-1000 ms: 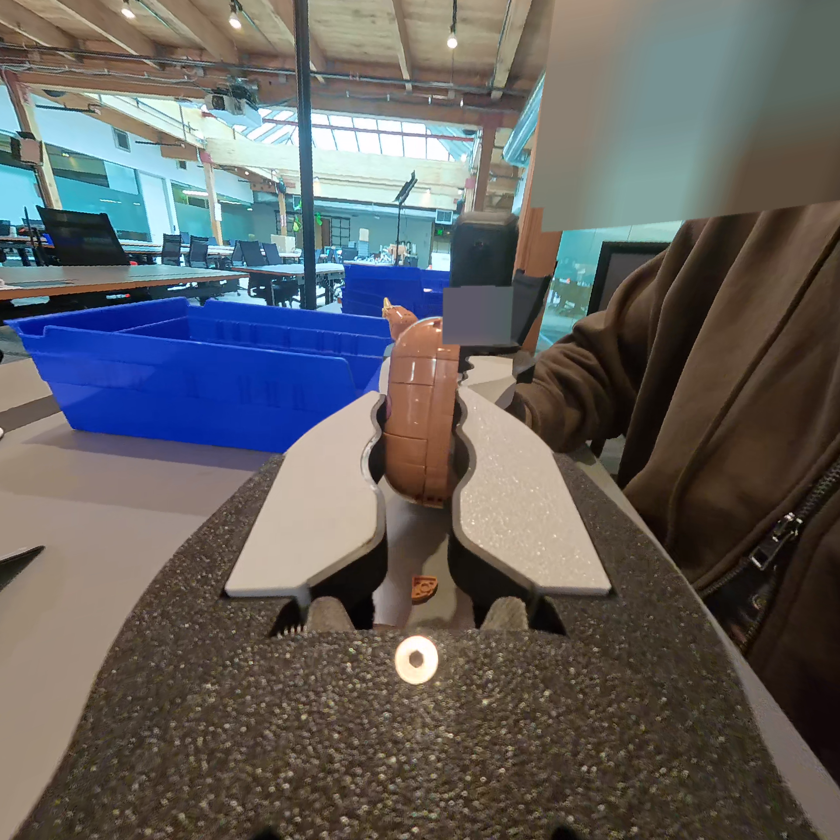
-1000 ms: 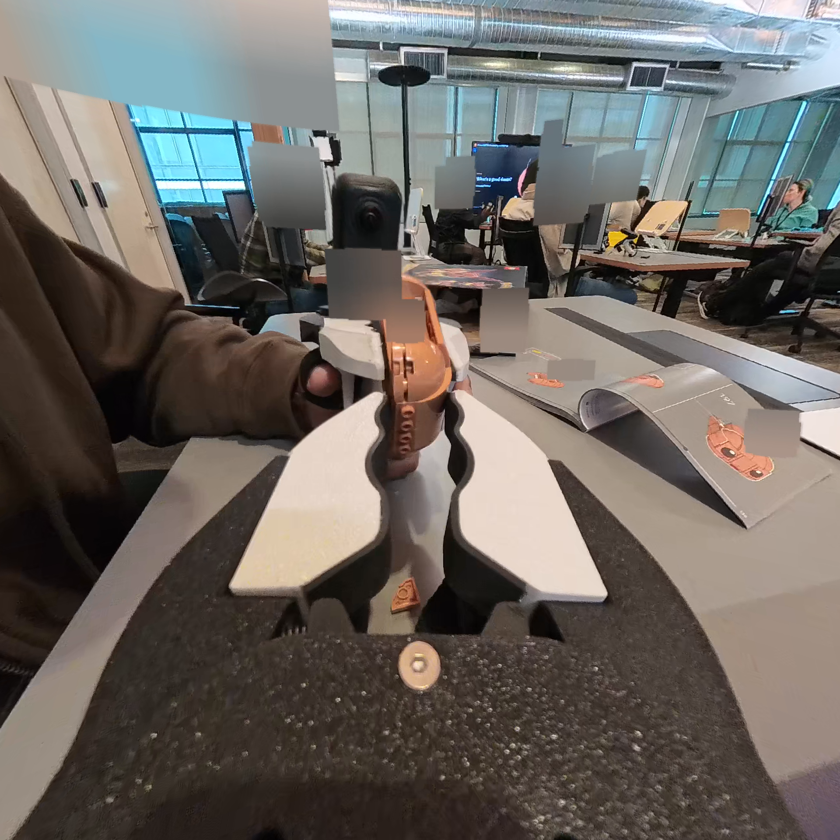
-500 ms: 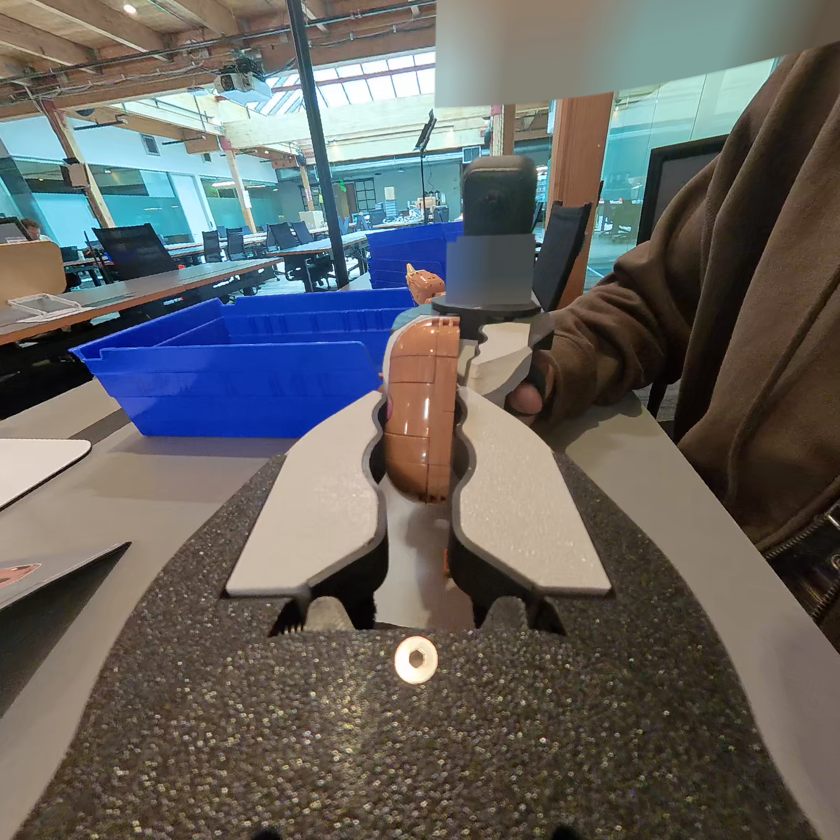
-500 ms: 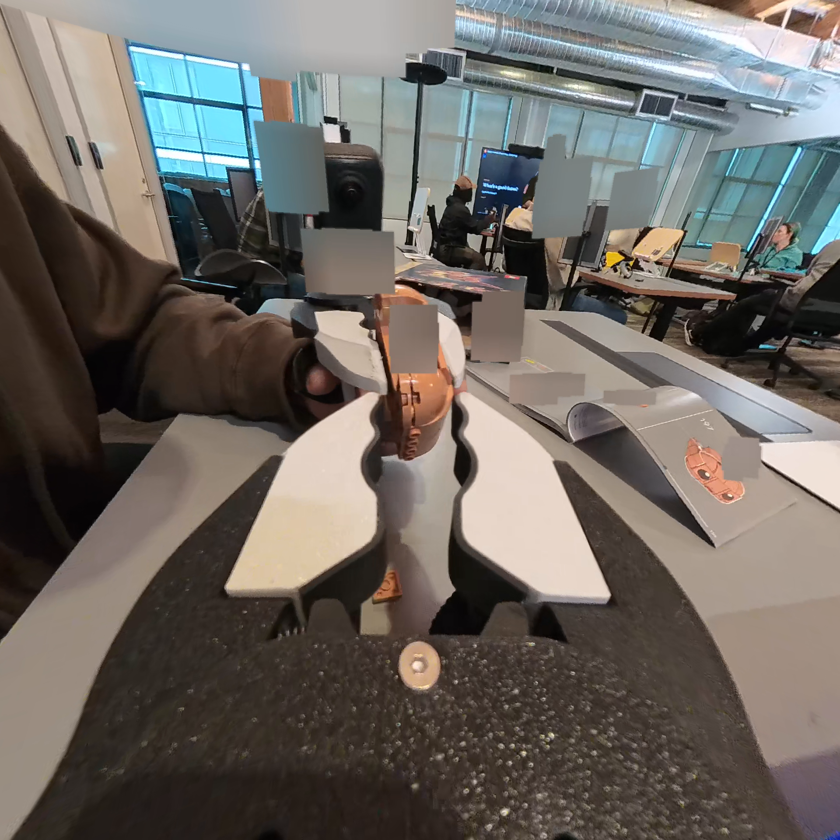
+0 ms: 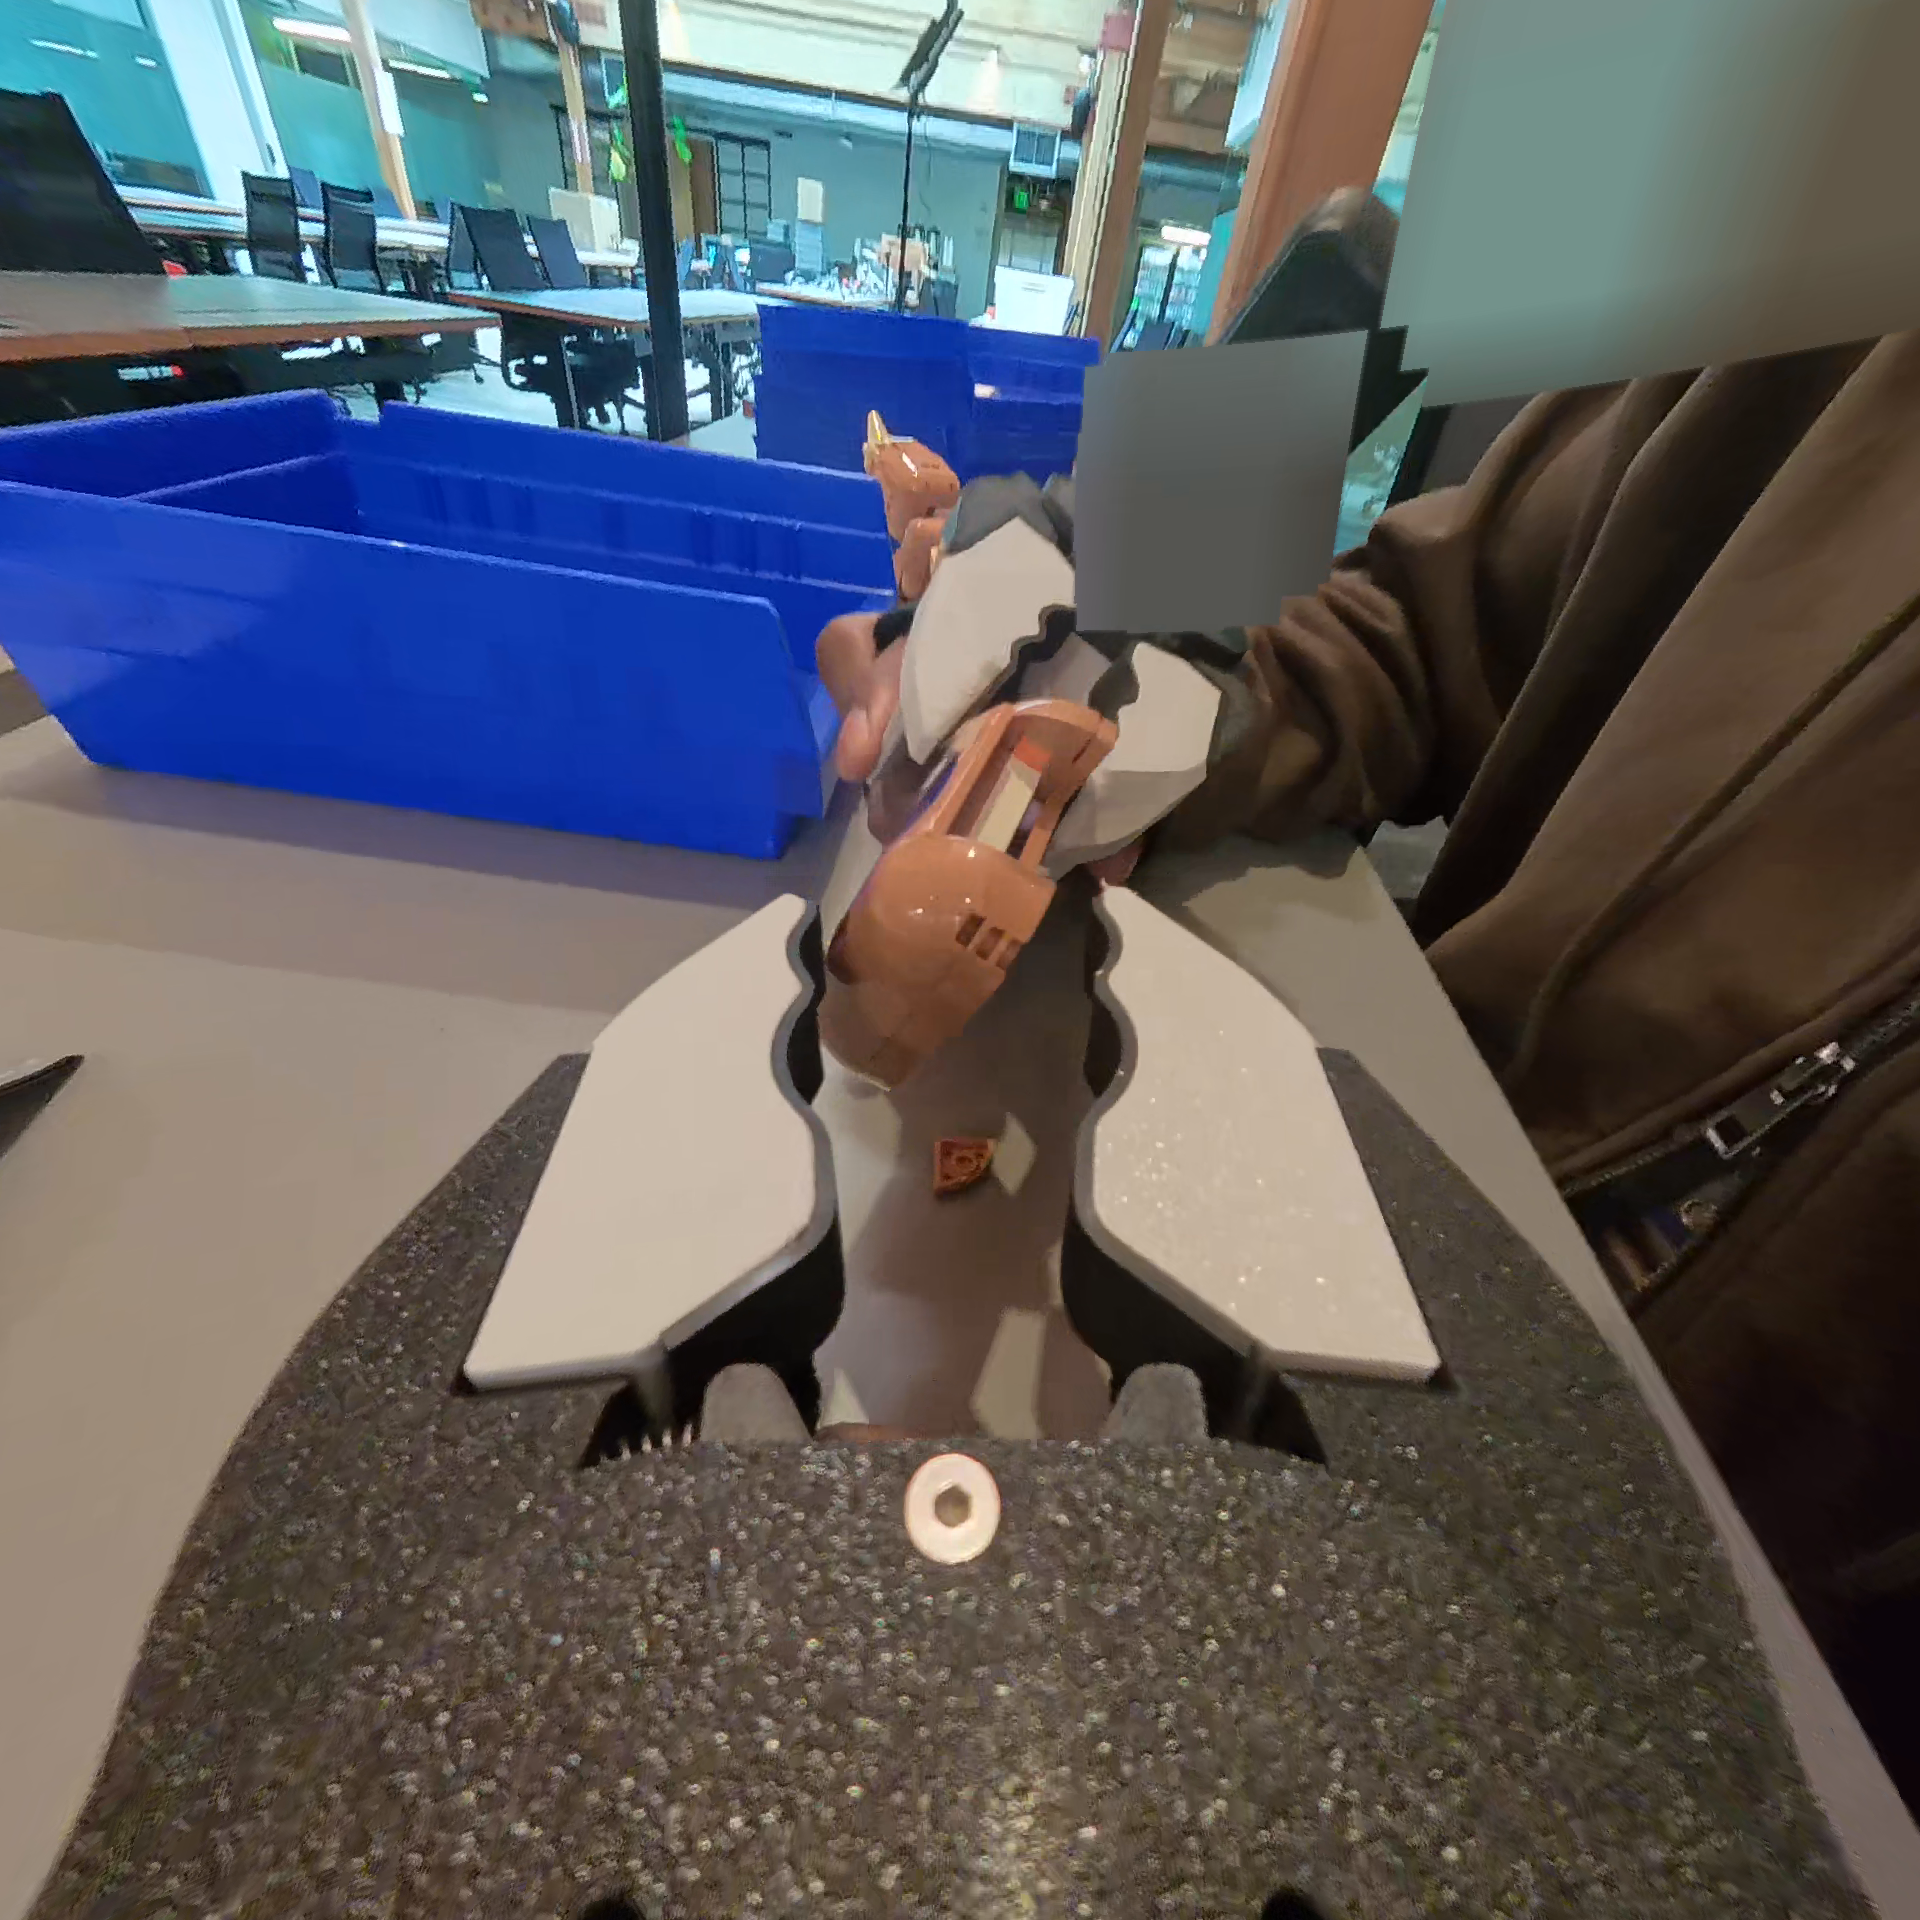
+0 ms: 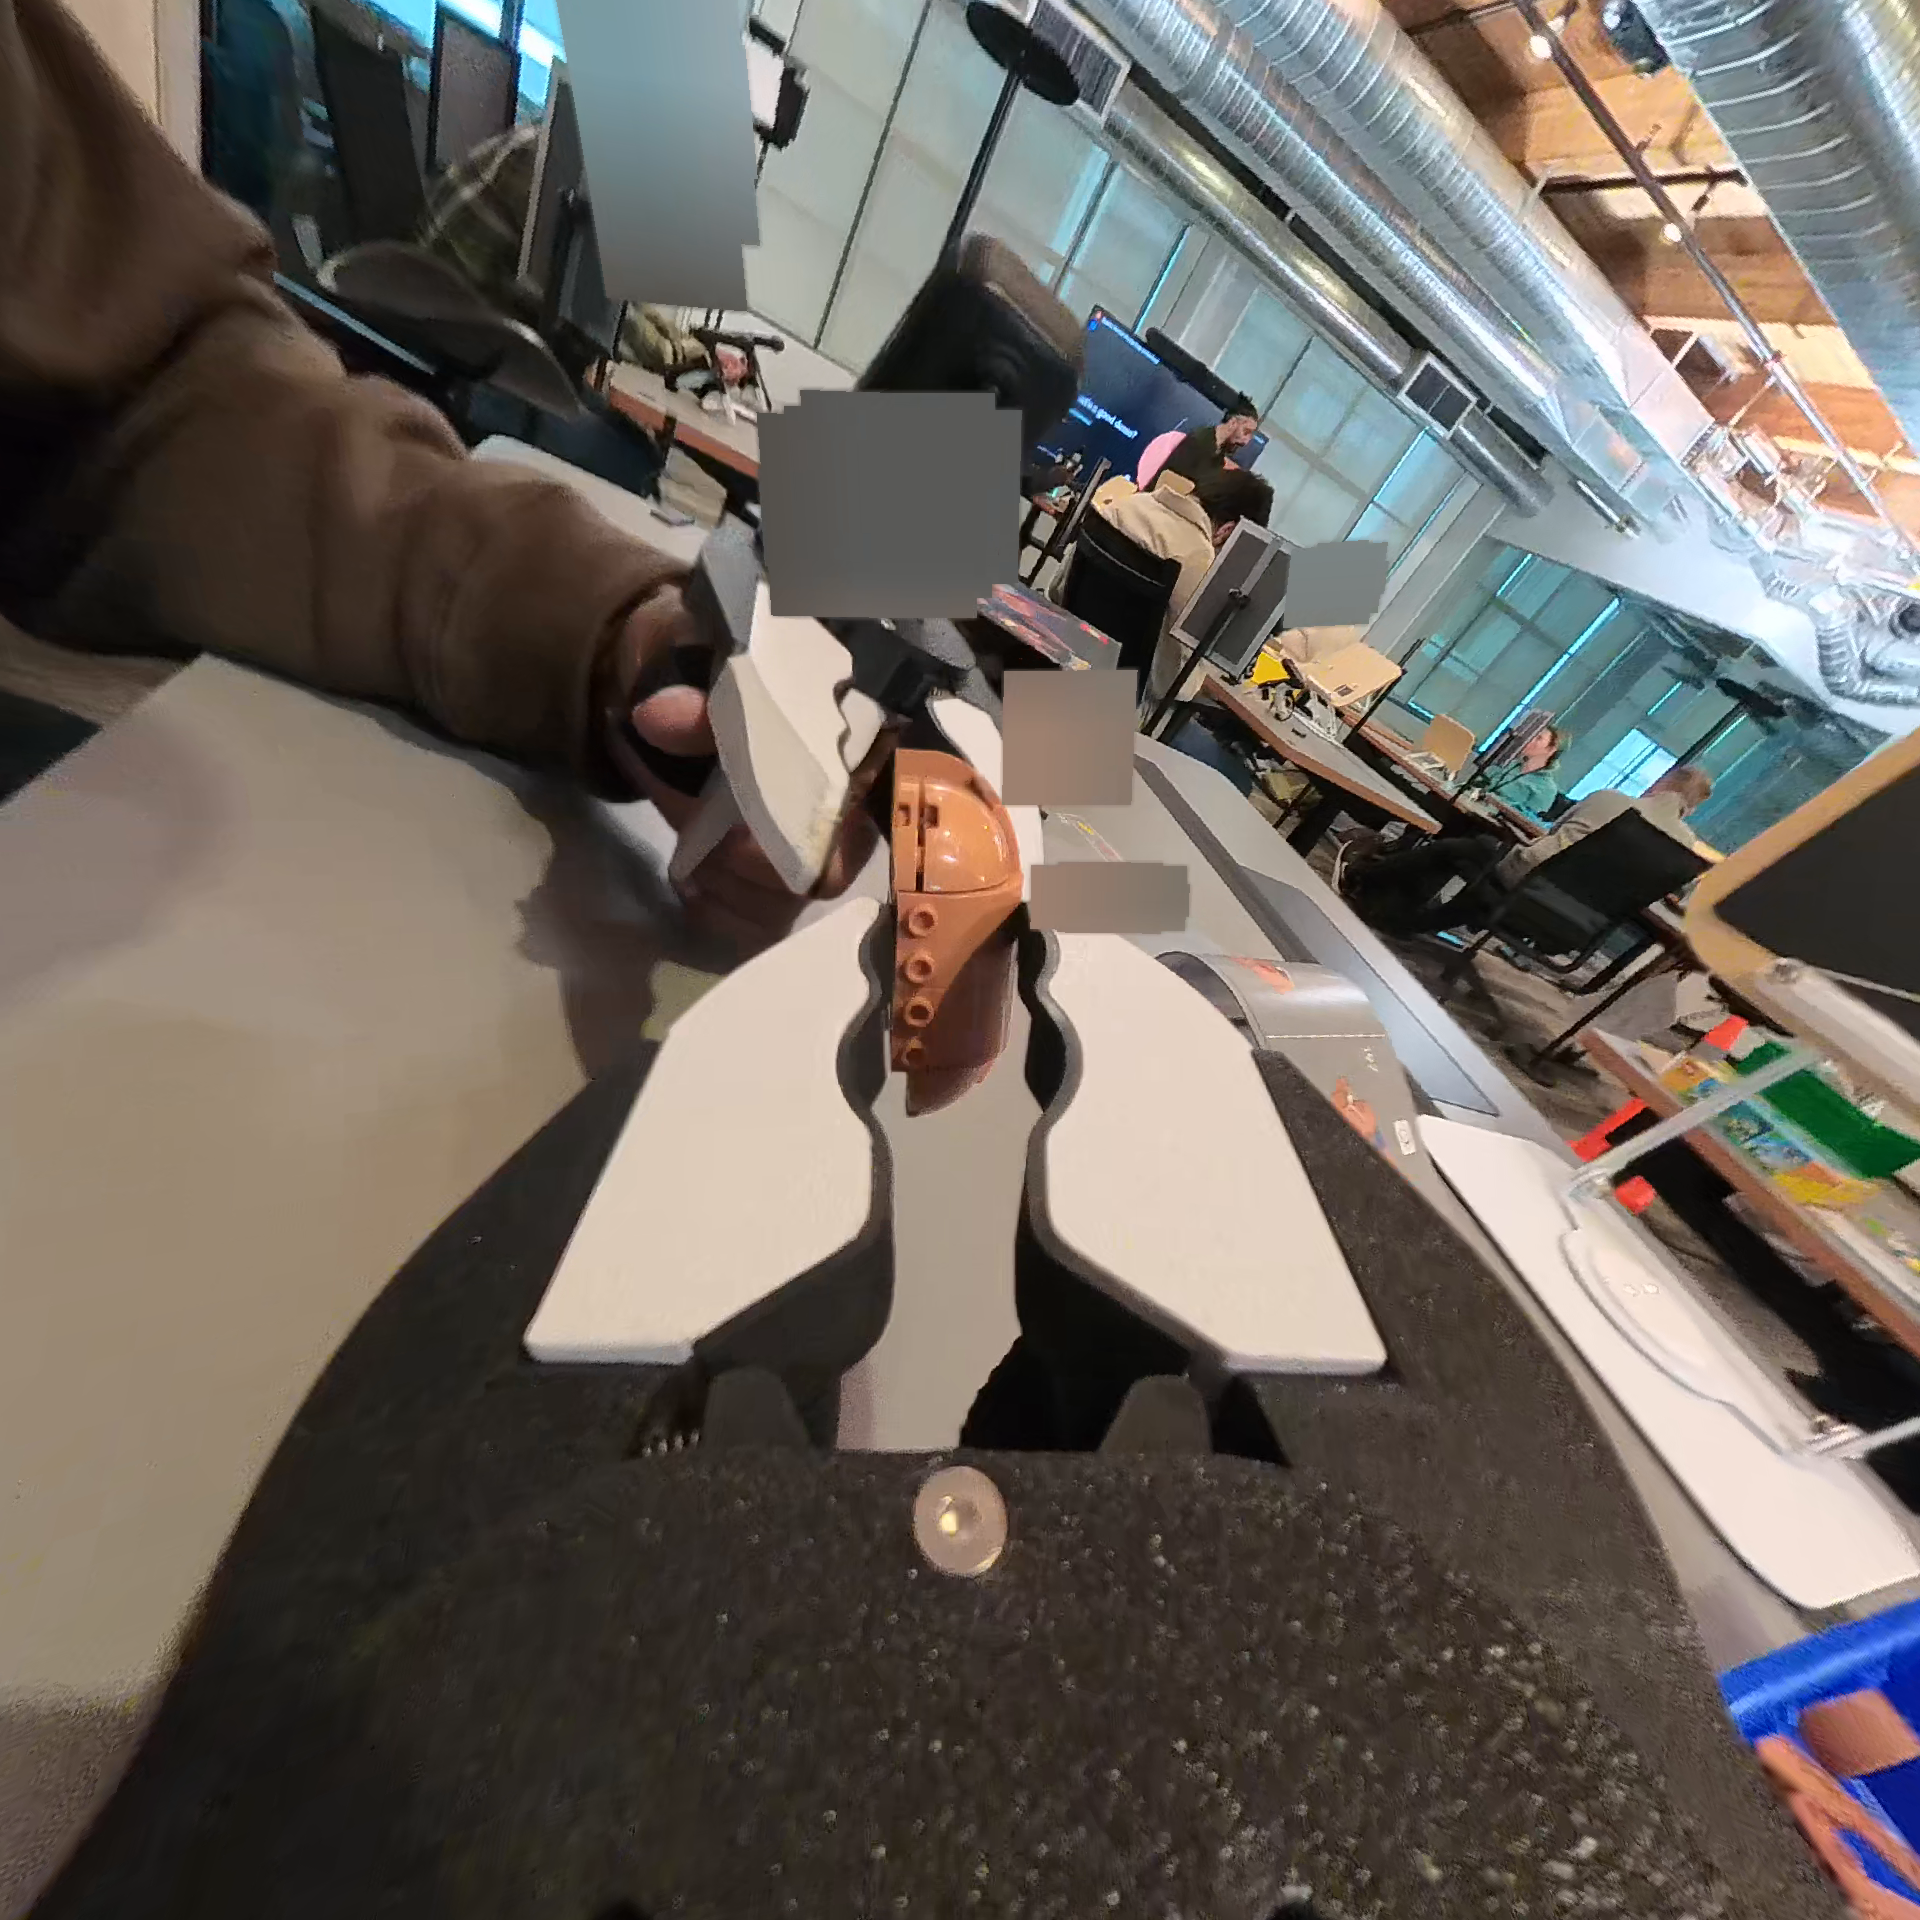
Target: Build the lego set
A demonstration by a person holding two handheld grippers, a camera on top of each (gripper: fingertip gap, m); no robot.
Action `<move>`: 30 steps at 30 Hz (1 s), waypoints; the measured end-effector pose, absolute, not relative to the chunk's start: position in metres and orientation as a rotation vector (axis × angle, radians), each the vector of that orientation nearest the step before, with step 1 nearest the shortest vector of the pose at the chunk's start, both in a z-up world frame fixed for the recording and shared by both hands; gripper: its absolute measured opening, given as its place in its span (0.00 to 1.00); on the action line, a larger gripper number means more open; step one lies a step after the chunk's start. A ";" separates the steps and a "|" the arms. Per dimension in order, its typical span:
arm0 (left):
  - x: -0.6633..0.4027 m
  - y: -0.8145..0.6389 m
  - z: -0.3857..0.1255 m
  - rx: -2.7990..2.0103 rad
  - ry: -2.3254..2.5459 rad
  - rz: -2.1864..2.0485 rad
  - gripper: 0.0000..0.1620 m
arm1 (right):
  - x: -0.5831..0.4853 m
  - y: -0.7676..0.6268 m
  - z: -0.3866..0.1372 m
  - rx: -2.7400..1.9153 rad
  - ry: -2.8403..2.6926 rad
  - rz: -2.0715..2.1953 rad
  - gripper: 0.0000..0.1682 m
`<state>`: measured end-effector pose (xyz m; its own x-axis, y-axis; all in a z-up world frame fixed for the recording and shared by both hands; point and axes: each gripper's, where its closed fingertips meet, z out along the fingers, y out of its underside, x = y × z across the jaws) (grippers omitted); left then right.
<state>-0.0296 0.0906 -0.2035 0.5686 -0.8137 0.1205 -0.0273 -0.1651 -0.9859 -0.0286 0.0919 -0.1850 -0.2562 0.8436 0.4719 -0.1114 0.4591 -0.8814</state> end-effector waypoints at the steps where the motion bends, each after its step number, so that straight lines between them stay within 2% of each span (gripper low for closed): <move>1: -0.030 0.090 -0.207 -1.611 0.751 -0.791 0.30 | -0.028 0.091 -0.187 -0.634 -1.579 1.012 0.13; 4: -0.031 0.083 -0.217 -1.668 0.819 -0.817 0.37 | -0.026 0.086 -0.188 -0.558 -1.606 0.942 0.13; 7: -0.034 0.071 -0.217 -1.706 0.765 -1.053 0.42 | -0.023 0.083 -0.188 -0.478 -1.625 0.885 0.13; 15: -0.041 0.081 -0.193 -1.660 0.266 -1.709 0.40 | -0.018 0.076 -0.190 -0.156 -1.647 0.581 0.13; 20: -0.036 0.090 -0.200 -1.705 0.048 -1.847 0.39 | -0.012 0.070 -0.202 0.071 -1.684 0.392 0.13; 22: -0.033 0.091 -0.210 -1.778 0.012 -1.840 0.41 | -0.013 0.071 -0.201 0.116 -1.661 0.339 0.13; 27: -0.021 0.089 -0.213 -1.786 -0.047 -1.904 0.43 | -0.015 0.069 -0.197 0.150 -1.659 0.357 0.13; 30: -0.003 0.081 -0.208 -1.765 -0.024 -2.000 0.40 | -0.017 0.068 -0.199 0.129 -1.680 0.412 0.13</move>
<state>-0.0032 0.0807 -0.2083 -0.0626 -0.3312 0.9415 0.3536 -0.8895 -0.2894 -0.0173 0.0684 -0.1988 -0.1570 0.1505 0.9761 -0.3185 0.9278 -0.1943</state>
